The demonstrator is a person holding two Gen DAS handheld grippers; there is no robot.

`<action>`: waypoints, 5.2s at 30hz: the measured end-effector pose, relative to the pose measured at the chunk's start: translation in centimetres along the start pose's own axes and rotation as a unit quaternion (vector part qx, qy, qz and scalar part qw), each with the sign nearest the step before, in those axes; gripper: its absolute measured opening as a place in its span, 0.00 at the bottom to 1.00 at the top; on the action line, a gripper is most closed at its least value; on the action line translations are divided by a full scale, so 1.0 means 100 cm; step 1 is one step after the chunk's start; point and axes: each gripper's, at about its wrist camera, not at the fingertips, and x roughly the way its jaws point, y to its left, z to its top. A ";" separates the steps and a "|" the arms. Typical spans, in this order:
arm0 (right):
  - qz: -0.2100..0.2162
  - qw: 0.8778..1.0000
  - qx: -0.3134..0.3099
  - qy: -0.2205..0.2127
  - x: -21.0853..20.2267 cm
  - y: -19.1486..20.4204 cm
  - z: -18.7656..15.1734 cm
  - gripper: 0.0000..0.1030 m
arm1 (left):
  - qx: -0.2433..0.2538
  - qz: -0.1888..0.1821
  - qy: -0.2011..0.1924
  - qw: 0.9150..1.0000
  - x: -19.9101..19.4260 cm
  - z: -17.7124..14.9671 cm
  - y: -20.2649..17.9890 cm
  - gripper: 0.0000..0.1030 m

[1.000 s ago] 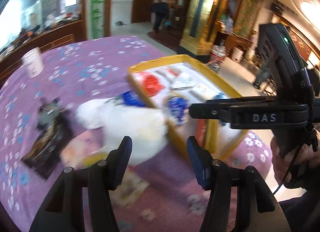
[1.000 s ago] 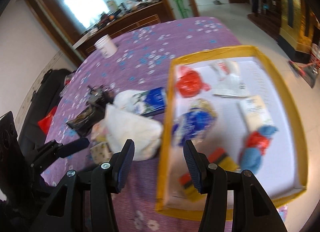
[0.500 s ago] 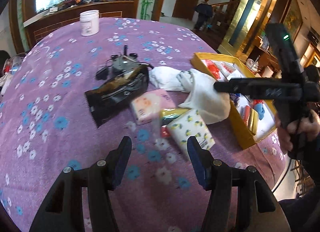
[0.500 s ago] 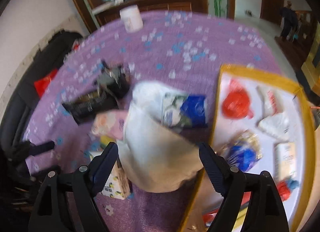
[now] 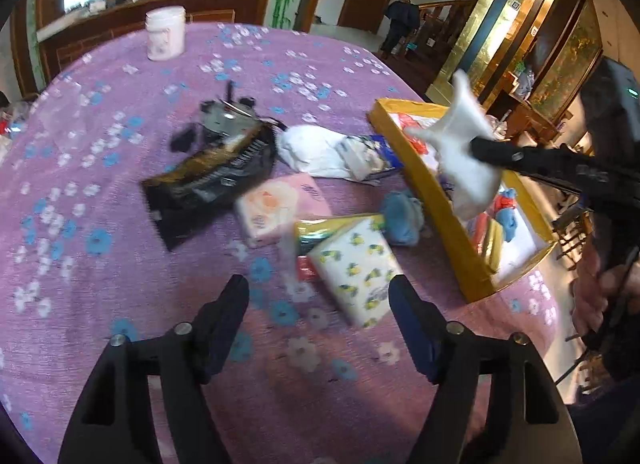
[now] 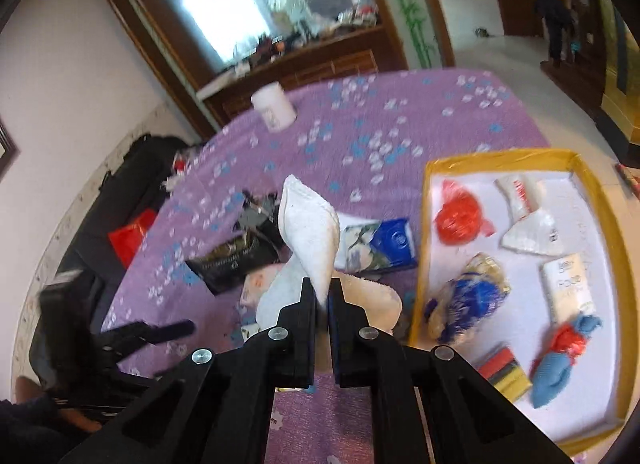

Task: Organize soft objects
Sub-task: 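Grasp the white cloth with the right gripper while the left moves toward the yellow-patterned tissue pack, then grasp the yellow-patterned tissue pack with the left gripper, then carry the tissue pack and white cloth over the box with both grippers, then open both grippers to drop the white cloth and tissue pack into the box, then withdraw both open grippers from the box toward the table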

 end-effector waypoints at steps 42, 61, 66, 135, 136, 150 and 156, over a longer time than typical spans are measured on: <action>0.002 1.000 0.005 0.013 -0.013 -0.005 -0.026 0.07 | 0.078 0.045 0.080 0.993 0.048 -0.014 -0.043 0.86; 0.001 1.000 0.015 0.006 -0.022 -0.011 -0.031 0.07 | 0.131 0.142 0.053 0.980 0.060 -0.018 -0.060 0.70; 0.000 1.000 0.016 0.007 -0.021 -0.013 -0.030 0.07 | 0.150 0.158 0.031 0.976 0.051 -0.010 -0.067 0.70; -0.217 0.974 0.064 -0.019 -0.059 -0.141 0.013 0.56 | 0.266 -0.003 -0.035 0.963 0.104 0.046 -0.235 0.79; -0.218 0.974 0.062 -0.020 -0.059 -0.139 0.013 0.56 | 0.266 -0.003 -0.038 0.963 0.101 0.046 -0.234 0.79; -0.220 0.975 0.028 -0.023 -0.054 -0.106 0.020 0.58 | 0.249 -0.008 -0.053 0.967 0.077 0.047 -0.216 0.79; -0.208 0.978 0.008 -0.019 -0.043 -0.085 0.022 0.59 | 0.233 0.001 -0.059 0.971 0.066 0.048 -0.198 0.79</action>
